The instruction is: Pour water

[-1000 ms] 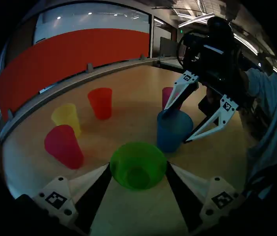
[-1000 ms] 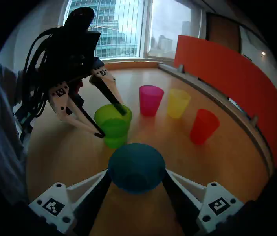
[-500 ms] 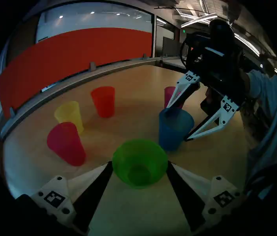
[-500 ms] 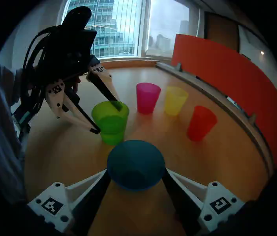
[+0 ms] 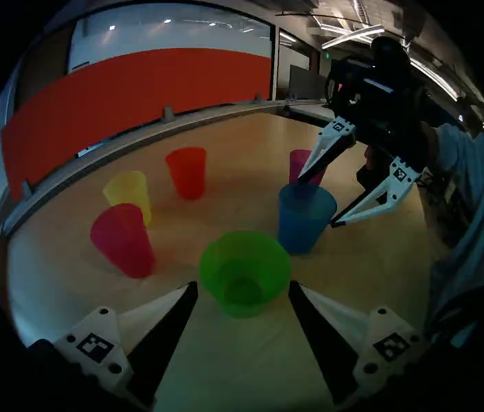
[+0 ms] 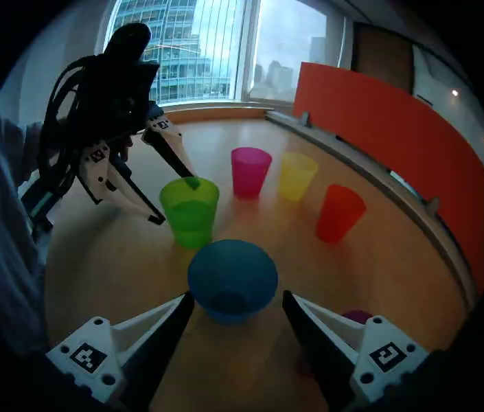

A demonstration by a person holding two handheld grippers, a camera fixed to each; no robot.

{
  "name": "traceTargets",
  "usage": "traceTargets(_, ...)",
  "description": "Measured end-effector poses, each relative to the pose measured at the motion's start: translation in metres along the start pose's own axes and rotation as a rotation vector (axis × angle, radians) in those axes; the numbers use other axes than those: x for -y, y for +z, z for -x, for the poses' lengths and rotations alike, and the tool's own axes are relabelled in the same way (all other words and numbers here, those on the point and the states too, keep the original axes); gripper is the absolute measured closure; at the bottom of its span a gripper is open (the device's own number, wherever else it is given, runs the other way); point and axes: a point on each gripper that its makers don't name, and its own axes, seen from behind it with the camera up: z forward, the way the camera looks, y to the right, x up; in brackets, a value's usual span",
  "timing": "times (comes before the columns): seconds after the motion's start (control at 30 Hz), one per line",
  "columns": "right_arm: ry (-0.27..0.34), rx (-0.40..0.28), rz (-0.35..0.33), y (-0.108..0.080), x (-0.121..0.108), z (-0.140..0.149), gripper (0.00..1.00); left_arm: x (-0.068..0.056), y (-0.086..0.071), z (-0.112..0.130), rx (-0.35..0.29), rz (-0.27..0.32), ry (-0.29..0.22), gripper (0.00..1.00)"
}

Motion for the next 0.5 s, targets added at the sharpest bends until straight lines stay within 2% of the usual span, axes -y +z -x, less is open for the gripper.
traceTargets(0.5,0.013,-0.039,0.041,-0.034,-0.001,0.002,0.0,0.003,-0.025,-0.002,-0.031,-0.053,-0.029,0.02)
